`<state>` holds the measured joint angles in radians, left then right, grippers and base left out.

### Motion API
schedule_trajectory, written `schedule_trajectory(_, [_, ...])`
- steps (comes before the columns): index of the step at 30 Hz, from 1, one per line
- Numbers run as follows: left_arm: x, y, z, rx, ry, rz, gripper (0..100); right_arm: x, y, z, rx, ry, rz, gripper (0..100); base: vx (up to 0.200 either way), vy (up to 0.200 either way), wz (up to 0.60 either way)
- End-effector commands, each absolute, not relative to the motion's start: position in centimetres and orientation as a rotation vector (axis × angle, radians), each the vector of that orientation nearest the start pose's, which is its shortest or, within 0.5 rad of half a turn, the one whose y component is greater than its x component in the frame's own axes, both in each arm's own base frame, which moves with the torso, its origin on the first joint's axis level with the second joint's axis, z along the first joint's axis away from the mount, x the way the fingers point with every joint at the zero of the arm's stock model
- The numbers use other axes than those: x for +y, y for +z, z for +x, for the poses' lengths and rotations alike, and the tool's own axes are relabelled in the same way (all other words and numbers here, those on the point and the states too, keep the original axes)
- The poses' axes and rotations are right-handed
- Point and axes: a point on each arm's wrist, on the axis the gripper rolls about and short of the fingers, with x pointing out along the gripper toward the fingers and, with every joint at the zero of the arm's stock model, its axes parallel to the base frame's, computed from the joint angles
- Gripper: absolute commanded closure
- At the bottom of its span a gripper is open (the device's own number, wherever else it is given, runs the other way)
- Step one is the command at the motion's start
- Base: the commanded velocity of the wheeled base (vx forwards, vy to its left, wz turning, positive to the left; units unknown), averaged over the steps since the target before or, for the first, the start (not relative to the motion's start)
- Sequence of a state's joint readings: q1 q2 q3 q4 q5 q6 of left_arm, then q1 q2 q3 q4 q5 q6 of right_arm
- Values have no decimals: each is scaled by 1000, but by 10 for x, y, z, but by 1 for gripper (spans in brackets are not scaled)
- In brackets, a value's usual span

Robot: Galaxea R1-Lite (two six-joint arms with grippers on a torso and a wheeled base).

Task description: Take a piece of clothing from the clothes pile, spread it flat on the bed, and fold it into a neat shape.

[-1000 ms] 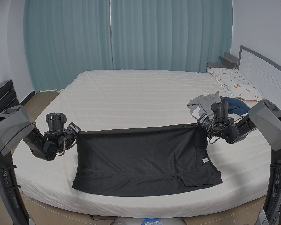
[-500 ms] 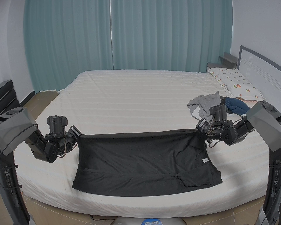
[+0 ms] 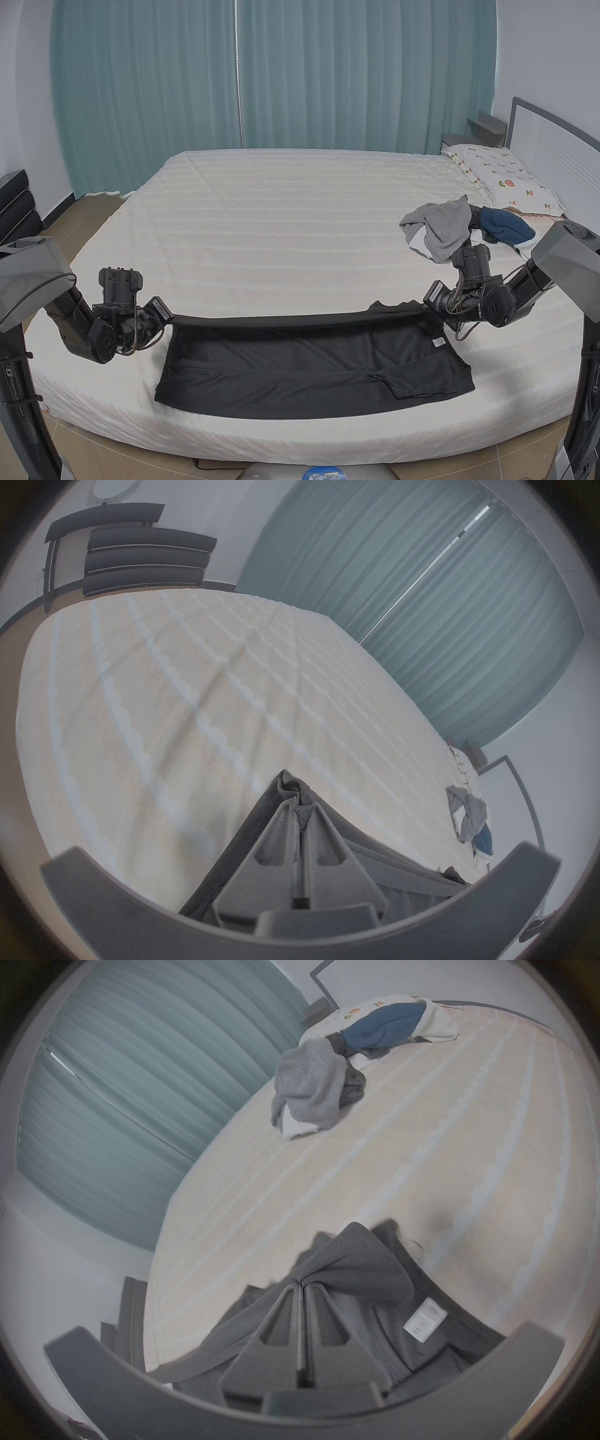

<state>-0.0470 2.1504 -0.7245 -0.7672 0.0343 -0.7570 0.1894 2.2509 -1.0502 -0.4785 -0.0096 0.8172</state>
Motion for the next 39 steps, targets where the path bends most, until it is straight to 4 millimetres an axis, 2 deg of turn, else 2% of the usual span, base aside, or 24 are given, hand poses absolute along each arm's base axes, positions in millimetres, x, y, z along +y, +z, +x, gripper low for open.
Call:
schedule_trajectory(1, [-15,16,331,691,251,-668,100,72,18,376,803,-145,669,100,0,0,0])
schedule_trajectory(9, [-17,-3,321,767,268,-647,100,73,0,368,864,-155,626,100,0,0,0])
schedule_trajectory(16, [-17,-8,317,788,277,-644,100,73,-3,367,874,-157,620,100,0,0,0])
schedule_trajectory(17, [-17,-7,314,794,277,-641,0,74,-4,366,879,-157,619,100,0,0,0])
schedule_trajectory(19, [-17,-8,312,802,281,-641,0,74,-4,365,881,-155,615,100,0,0,0])
schedule_trajectory(20, [-18,-8,310,807,280,-639,0,75,-5,364,885,-154,611,0,0,0,0])
schedule_trajectory(22, [-18,-9,309,812,280,-638,0,74,-5,363,884,-154,608,0,0,0,0])
schedule_trajectory(26, [-18,-8,307,813,283,-640,0,73,12,361,849,-142,624,0,0,0,0])
schedule_trajectory(34, [-13,12,309,744,269,-670,0,61,43,360,765,-139,661,0,0,0,0])
schedule_trajectory(39, [-16,14,309,750,250,-753,0,51,43,357,765,-160,680,0,0,0,0])
